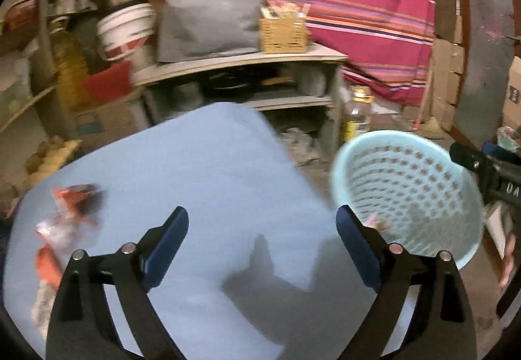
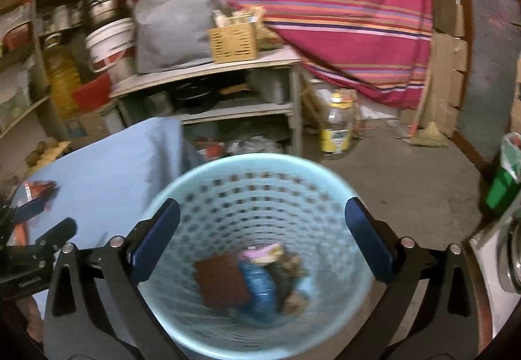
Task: Collect trash
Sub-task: 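Move both open tools back over the table toward the orange bag and wrapper, then grasp the clear red-printed wrapper with the right tool while the left tool grasps the orange bag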
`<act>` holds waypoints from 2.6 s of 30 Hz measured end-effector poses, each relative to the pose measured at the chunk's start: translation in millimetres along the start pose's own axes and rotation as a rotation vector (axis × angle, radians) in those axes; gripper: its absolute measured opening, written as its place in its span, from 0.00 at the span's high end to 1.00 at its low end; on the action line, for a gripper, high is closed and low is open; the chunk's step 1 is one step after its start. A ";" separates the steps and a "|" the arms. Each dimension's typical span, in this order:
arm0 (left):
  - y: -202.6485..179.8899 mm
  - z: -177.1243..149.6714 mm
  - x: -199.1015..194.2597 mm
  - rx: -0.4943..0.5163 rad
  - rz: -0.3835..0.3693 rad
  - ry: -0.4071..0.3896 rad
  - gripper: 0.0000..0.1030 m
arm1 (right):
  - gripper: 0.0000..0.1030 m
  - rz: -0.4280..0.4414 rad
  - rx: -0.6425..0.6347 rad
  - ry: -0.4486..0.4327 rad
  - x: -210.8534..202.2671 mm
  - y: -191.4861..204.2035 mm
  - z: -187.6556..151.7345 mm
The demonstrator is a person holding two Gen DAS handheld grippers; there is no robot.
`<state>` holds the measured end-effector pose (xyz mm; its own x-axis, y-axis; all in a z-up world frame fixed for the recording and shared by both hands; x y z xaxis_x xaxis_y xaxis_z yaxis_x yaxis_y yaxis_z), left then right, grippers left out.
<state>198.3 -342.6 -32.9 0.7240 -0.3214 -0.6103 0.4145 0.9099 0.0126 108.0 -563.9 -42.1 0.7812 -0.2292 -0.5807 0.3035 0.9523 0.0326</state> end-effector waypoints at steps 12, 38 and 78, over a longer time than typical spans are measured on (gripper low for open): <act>217.8 -13.4 -31.0 -0.192 0.225 0.001 0.07 | 0.04 0.119 -0.166 0.058 25.8 160.8 -5.8; 416.9 -81.6 -42.5 -0.369 0.387 0.104 0.07 | 0.04 0.355 -0.290 0.108 81.1 450.2 4.8; 332.5 -79.6 27.9 -0.348 0.211 0.303 0.54 | 0.79 0.264 -0.326 0.127 53.3 306.6 1.5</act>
<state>312.4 -28.1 -108.8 0.5585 -0.0774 -0.8259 0.0309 0.9969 -0.0725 243.5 -284.4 -61.8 0.7291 0.0377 -0.6833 -0.1016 0.9934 -0.0535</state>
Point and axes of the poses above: each gripper's, at about its wrist camera, not at the fingertips, and x roughly the way its jaws point, y to its left, z to its top, the point moved 4 cm from there along x, roughly the way its jaws point, and after that the axes turned 6 degrees about -x, right-handed, at the moved point
